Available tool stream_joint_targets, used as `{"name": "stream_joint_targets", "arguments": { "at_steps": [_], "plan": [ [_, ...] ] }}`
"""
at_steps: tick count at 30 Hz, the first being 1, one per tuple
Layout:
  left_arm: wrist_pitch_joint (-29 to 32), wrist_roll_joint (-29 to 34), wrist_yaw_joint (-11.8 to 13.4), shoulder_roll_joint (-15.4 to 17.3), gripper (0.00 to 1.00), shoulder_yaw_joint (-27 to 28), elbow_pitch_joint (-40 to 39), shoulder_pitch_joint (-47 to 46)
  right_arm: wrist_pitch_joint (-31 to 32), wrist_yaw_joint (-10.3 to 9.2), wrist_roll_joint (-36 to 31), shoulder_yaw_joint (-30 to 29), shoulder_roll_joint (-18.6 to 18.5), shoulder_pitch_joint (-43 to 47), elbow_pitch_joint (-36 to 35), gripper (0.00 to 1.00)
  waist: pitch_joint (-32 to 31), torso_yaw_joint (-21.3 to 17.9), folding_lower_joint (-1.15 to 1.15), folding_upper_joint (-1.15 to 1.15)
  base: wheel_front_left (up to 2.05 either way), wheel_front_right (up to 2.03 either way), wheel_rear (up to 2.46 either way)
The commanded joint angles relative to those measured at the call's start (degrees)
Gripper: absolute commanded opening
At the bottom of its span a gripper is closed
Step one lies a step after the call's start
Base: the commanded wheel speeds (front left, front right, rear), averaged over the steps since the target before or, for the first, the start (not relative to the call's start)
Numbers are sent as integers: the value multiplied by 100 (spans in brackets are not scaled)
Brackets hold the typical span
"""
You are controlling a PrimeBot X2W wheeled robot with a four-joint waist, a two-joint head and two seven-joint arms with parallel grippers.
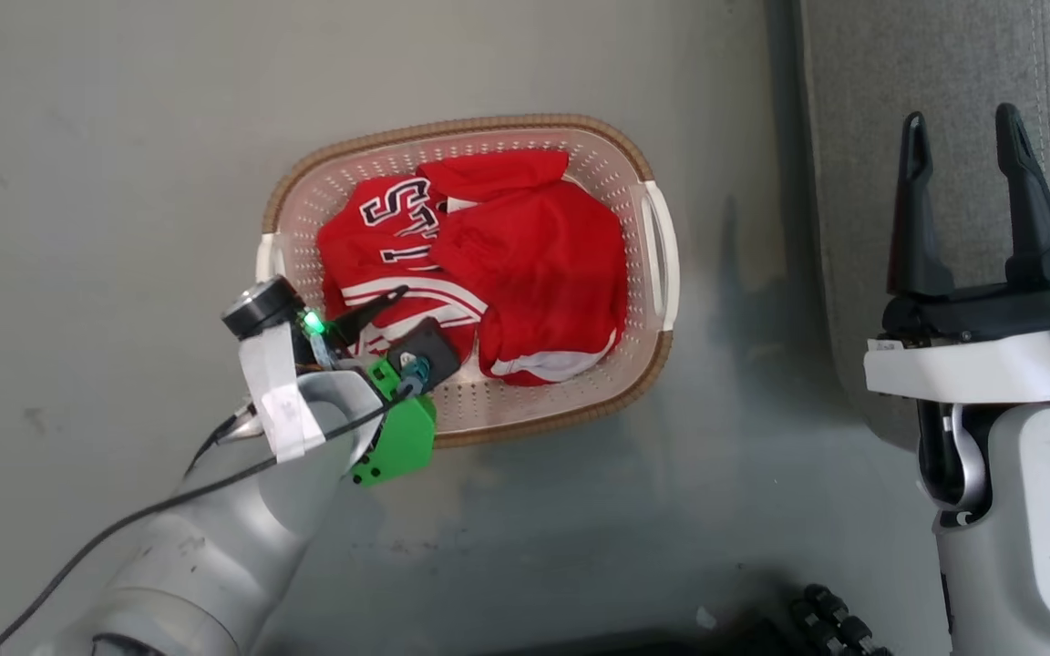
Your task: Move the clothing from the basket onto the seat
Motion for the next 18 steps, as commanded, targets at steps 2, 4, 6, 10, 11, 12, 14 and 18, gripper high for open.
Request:
{"name": "stream_joint_targets", "arguments": {
  "at_steps": [2, 4, 6, 10, 11, 12, 14, 18],
  "plan": [
    [61, -180, -15, -1, 100, -203, 281, -332, -18, -2, 145, 23, -10, -139, -31, 100, 672, -530, -1, 0, 0, 0, 0],
    [107, -280, -14, 5, 100, -398, 487, -490, -18, -2, 300, 66, -11, -183, -1, 100, 799, -643, -1, 0, 0, 0, 0],
    [152, -356, -14, 20, 100, -635, 624, -603, -18, -2, 417, 80, -11, -221, 27, 100, 895, -722, -1, 0, 0, 0, 0],
    [257, -484, -14, 165, 100, -957, 778, -834, -18, -2, 616, 134, -8, -292, 70, 100, 1035, -871, -1, 0, 0, 0, 0],
    [295, -537, -14, 191, 100, -1020, 805, -862, -18, -2, 669, 154, -8, -301, 80, 100, 1063, -911, -1, 0, 0, 0, 0],
    [338, -586, -14, 229, 100, -1060, 823, -897, -18, -2, 716, 167, -9, -322, 91, 100, 1087, -949, -1, 0, 0, 0, 0],
    [453, -632, -15, 324, 100, -1176, 858, -1005, -18, -1, 790, 212, -7, -375, 101, 100, 1132, -1020, -1, 0, 0, 0, 0],
    [813, -848, -15, 445, 100, -1354, 919, -1026, -18, -2, 916, 273, -9, -382, 134, 100, 1202, -1148, -1, 0, 0, 0, 0]
  ]
}}
